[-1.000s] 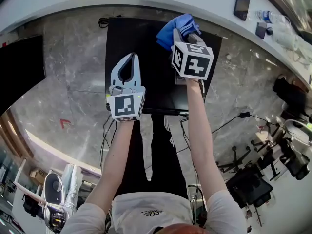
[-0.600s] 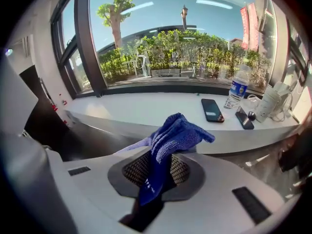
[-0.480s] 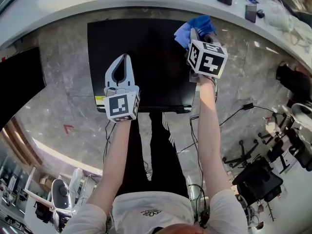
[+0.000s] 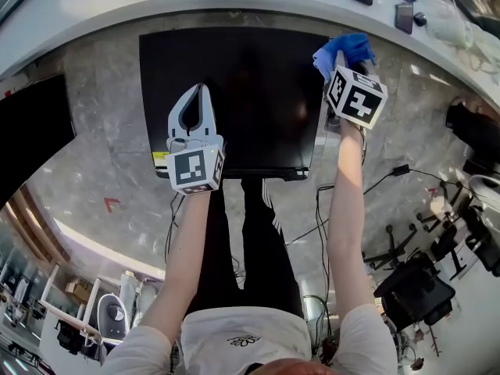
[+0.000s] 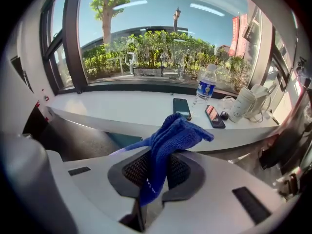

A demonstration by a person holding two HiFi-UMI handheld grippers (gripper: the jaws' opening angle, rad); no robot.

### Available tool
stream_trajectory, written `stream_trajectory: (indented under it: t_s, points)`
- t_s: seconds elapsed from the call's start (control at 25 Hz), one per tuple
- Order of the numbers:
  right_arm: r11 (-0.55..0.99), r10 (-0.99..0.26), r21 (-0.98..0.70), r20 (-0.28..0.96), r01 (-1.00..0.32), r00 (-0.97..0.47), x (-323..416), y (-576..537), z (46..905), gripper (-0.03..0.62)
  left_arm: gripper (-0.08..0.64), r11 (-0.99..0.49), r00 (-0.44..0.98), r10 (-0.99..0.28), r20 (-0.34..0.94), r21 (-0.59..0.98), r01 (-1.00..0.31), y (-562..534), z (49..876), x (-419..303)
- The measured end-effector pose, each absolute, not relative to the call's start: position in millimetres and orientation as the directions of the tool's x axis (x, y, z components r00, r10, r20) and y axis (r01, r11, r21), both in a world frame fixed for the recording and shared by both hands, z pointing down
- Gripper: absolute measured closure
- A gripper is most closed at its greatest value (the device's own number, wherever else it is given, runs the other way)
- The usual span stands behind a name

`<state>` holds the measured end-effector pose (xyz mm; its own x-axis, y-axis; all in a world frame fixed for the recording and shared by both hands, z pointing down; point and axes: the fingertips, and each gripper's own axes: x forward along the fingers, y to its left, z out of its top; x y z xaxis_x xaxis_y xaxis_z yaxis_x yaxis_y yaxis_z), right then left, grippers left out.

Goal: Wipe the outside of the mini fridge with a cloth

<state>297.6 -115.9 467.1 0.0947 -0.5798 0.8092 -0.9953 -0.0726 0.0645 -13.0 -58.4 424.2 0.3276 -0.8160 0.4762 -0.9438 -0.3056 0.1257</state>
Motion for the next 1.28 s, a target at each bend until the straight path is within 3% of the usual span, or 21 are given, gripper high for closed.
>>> stream_trajectory:
  t_s: [0.16, 0.4, 0.76, 1.04, 1.28]
  points:
    - [-0.028, -0.654, 0.003, 0.756, -1.0, 0.021, 275, -113, 433, 0.522, 0.555, -0.277, 0.305, -0.833, 0.461, 0.129, -0.952, -59, 419, -26]
    - [0.149, -0.724, -0.165, 0.653, -0.975, -0.221, 165, -118, 368, 0.522, 0.555, -0.205, 0.241, -0.869, 0.432, 0.129, -0.97, -64, 401, -61]
    - [0.367, -0.619, -0.442, 0.54, -0.818, -0.57, -40, -123, 349, 0.522, 0.555, -0.08, 0.122, -0.897, 0.425, 0.115, -0.99, -56, 396, -143]
    - [0.37, -0.511, -0.548, 0.554, -0.75, -0.657, -140, -123, 387, 0.522, 0.555, -0.021, 0.063, -0.89, 0.452, 0.099, -0.995, -49, 409, -201]
    - [0.336, -0.435, -0.496, 0.672, -0.8, -0.599, -164, -122, 446, 0.522, 0.555, 0.005, 0.037, -0.884, 0.466, 0.089, -0.996, -46, 419, -232]
